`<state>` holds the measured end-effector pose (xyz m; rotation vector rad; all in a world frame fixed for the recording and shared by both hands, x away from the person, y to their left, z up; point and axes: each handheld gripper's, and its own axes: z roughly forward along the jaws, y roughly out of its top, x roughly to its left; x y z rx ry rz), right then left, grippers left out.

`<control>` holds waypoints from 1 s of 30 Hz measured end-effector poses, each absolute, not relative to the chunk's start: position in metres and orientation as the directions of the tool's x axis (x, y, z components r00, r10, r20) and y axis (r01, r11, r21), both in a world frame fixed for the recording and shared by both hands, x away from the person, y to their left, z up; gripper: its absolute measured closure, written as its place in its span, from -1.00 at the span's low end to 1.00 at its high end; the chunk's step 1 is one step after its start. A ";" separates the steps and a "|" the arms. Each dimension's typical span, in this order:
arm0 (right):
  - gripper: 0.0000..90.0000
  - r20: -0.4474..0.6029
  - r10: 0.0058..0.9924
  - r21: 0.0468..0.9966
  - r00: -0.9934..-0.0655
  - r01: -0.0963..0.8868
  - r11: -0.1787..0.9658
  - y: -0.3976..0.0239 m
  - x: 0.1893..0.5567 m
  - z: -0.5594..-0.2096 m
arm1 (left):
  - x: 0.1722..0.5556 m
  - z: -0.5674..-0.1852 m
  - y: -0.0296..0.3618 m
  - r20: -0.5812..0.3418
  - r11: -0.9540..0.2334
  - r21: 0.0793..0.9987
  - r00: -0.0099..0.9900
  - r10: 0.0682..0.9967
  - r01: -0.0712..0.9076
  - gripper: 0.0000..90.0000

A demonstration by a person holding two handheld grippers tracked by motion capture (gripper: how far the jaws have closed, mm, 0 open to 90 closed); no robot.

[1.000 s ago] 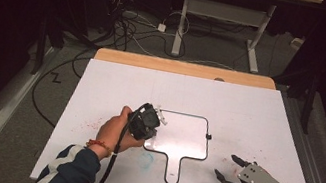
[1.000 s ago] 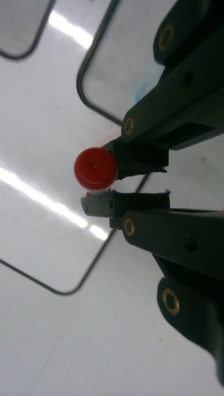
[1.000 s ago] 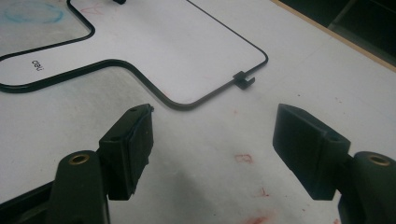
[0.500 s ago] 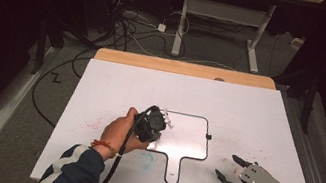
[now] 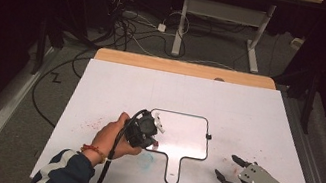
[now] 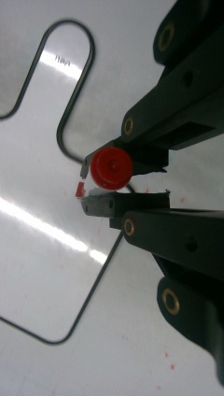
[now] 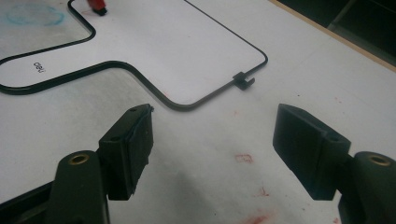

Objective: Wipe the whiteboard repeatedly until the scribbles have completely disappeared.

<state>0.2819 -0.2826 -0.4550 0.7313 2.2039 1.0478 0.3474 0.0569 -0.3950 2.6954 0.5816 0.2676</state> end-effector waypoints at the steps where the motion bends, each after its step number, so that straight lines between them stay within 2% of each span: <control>1: -0.34 -0.267 0.685 0.811 -0.678 0.225 0.540 -0.283 0.282 -0.455 | 0.346 -0.394 0.057 0.103 -0.849 0.389 0.899 0.427 0.358 0.75; 7: -0.34 -0.269 0.685 0.812 -0.677 0.223 0.540 -0.282 0.282 -0.455 | 0.354 -0.395 0.067 0.126 -0.831 0.380 0.867 0.482 0.406 0.75; 8: -0.34 -0.270 0.684 0.811 -0.677 0.223 0.541 -0.282 0.282 -0.455 | 0.354 -0.397 0.067 0.106 -0.791 0.411 0.838 0.536 0.454 0.75; 10: -0.34 -0.270 0.685 0.810 -0.676 0.226 0.542 -0.282 0.282 -0.455 | 0.356 -0.400 0.069 0.080 -0.747 0.444 0.809 0.583 0.495 0.75; 13: -0.34 -0.270 0.684 0.811 -0.678 0.223 0.541 -0.283 0.282 -0.455 | 0.355 -0.398 0.066 0.100 -0.785 0.421 0.838 0.537 0.454 0.75; 14: -0.34 -0.270 0.685 0.811 -0.677 0.224 0.540 -0.283 0.282 -0.455 | 0.356 -0.395 0.066 0.114 -0.831 0.384 0.873 0.474 0.401 0.75; 20: -0.34 -0.270 0.684 0.811 -0.678 0.223 0.541 -0.283 0.282 -0.455 | 0.343 -0.396 0.046 0.148 -0.860 0.380 0.895 0.420 0.341 0.75; 28: -0.34 -0.271 0.684 0.811 -0.677 0.222 0.541 -0.284 0.282 -0.455 | 0.361 -0.396 0.058 0.199 -0.849 0.345 0.853 0.483 0.401 0.75; 29: -0.34 -0.269 0.687 0.812 -0.675 0.225 0.539 -0.284 0.282 -0.455 | 0.363 -0.395 0.061 0.193 -0.846 0.343 0.851 0.488 0.407 0.75; 30: -0.34 -0.271 0.686 0.811 -0.675 0.223 0.540 -0.284 0.282 -0.455 | 0.358 -0.399 0.060 0.130 -0.789 0.393 0.820 0.557 0.473 0.75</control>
